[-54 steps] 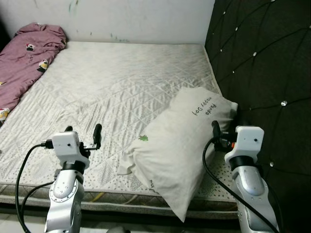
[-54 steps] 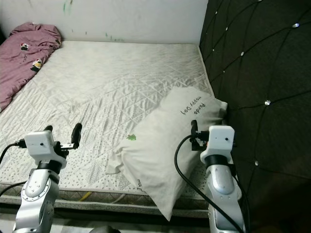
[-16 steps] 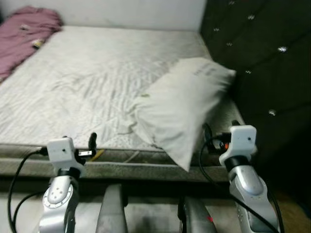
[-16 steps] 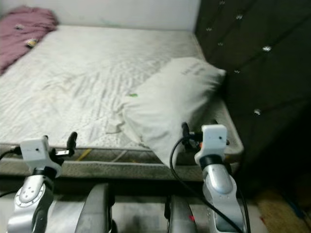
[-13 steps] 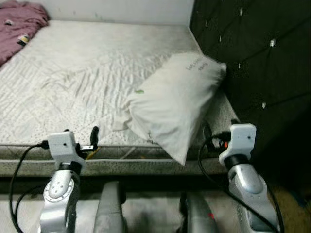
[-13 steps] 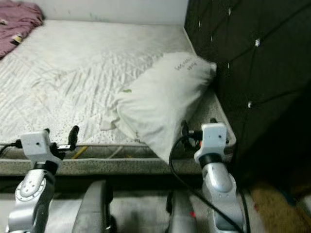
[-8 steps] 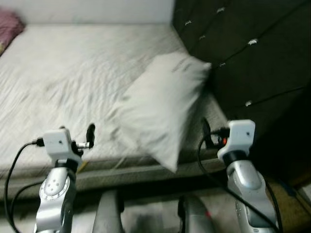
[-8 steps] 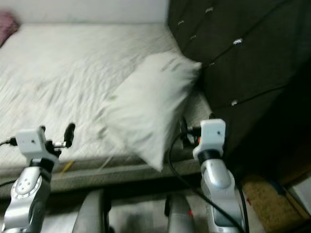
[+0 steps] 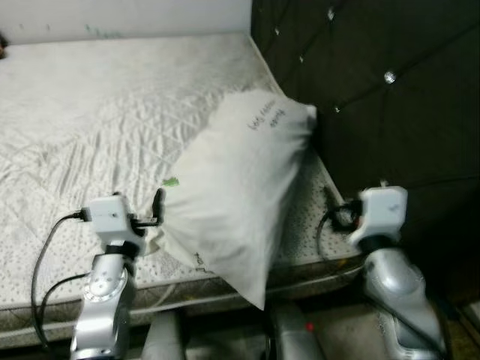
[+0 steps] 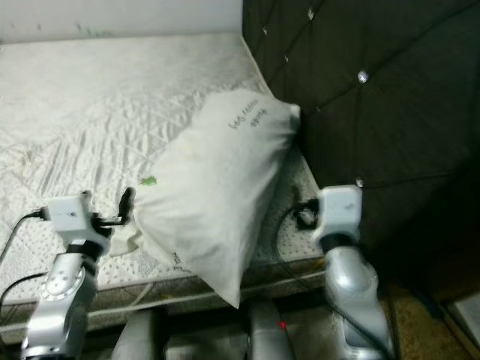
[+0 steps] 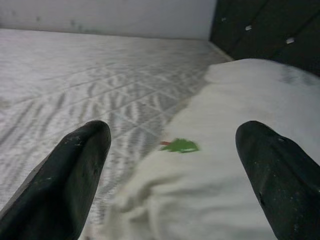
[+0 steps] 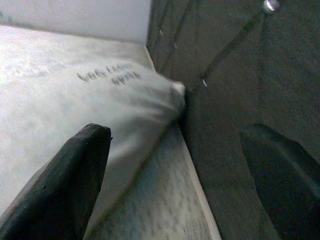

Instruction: Clean up the room

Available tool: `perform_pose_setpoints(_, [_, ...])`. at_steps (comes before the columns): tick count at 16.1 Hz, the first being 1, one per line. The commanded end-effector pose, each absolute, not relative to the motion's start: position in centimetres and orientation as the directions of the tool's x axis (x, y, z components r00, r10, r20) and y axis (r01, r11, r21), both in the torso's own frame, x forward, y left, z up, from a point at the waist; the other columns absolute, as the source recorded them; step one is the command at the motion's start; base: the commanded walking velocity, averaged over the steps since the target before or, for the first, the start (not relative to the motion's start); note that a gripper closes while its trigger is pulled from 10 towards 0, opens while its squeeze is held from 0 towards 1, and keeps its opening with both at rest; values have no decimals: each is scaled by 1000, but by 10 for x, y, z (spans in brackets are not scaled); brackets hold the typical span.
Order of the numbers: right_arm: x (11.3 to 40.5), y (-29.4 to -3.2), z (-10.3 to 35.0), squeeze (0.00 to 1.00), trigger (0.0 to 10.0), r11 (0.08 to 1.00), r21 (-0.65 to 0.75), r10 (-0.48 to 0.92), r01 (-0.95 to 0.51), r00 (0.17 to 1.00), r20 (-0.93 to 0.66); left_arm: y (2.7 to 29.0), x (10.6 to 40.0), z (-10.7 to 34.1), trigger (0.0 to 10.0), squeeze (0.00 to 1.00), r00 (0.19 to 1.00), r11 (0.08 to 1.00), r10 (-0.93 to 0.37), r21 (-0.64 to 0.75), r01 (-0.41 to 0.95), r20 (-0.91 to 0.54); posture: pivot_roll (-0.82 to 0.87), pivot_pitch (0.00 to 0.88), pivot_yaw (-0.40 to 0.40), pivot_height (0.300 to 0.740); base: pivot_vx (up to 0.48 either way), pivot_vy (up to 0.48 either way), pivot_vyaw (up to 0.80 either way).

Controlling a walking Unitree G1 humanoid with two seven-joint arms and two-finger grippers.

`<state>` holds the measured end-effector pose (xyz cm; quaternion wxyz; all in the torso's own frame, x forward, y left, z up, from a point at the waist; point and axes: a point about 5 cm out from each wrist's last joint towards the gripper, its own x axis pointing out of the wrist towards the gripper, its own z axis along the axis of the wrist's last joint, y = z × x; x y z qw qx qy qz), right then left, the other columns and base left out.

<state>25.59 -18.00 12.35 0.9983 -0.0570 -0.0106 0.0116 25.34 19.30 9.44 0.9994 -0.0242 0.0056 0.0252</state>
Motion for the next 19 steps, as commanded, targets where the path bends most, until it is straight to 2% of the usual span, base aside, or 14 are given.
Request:
perform_pose_setpoints(1, [257, -168, 123, 0, 10000, 993, -92, 77, -75, 997, 16, 210, 247, 89, 10000, 0, 992, 993, 120, -14, -121, -43, -58, 48, -12, 617, 0, 0, 0])
perform_pose_setpoints(3, [259, -166, 122, 0, 10000, 993, -86, 88, -87, 996, 12, 214, 246, 89, 10000, 0, 989, 990, 140, -6, -140, -47, -52, 49, -11, 617, 0, 0, 0])
perform_pose_setpoints(5, [260, -164, 122, 0, 10000, 991, -75, 108, -107, 994, 15, 215, 245, 89, 10000, 0, 988, 990, 144, 4, -144, -46, -49, 50, -6, 598, 0, 0, 0])
perform_pose_setpoints(11, [268, -156, 120, 0, 10000, 983, -49, 175, -175, 985, -6, 218, 245, 87, 10000, 0, 983, 985, 169, 25, -168, -67, -43, 53, 3, 513, 0, 0, 0])
perform_pose_setpoints(16, [285, -147, 113, 0, 10000, 945, -79, 310, -316, 947, -78, 224, 234, 89, 10000, 0, 976, 978, 207, 45, -204, -75, 2, 93, -21, 509, 0, 0, 0])
perform_pose_setpoints(19, [296, -139, 113, 0, 10000, 916, -49, 393, -399, 913, -107, 227, 223, 91, 10000, 0, 973, 975, 218, 52, -215, -79, 27, 111, -29, 509, 0, 0, 0])
